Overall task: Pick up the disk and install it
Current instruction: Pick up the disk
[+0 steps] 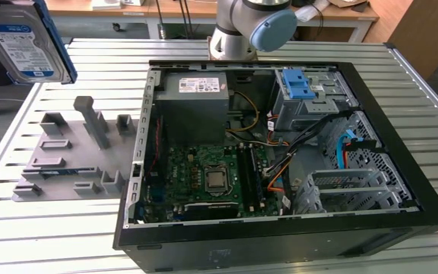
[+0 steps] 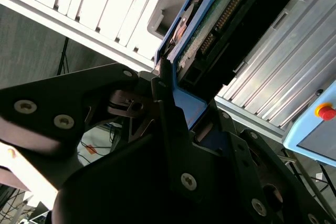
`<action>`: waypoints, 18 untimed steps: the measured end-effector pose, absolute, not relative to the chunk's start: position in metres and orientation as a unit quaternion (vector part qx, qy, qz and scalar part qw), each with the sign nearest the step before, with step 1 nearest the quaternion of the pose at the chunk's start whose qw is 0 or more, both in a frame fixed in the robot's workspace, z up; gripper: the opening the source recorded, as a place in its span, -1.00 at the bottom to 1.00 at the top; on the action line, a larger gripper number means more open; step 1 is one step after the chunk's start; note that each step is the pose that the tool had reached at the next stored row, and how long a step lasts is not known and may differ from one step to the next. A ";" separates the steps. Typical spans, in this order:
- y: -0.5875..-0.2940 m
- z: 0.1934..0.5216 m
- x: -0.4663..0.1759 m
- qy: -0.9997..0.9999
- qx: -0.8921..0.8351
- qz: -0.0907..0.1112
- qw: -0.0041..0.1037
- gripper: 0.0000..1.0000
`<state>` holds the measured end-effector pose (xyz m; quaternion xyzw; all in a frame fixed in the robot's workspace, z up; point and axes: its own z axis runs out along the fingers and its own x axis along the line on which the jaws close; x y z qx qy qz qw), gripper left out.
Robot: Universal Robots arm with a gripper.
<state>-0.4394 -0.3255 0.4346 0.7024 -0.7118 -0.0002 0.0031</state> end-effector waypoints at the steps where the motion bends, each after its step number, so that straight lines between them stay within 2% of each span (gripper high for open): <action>1: -0.326 0.435 -0.439 -0.712 0.702 0.000 0.003 -0.27; 18: -0.326 0.442 -0.439 -0.712 0.702 0.000 0.003 -0.27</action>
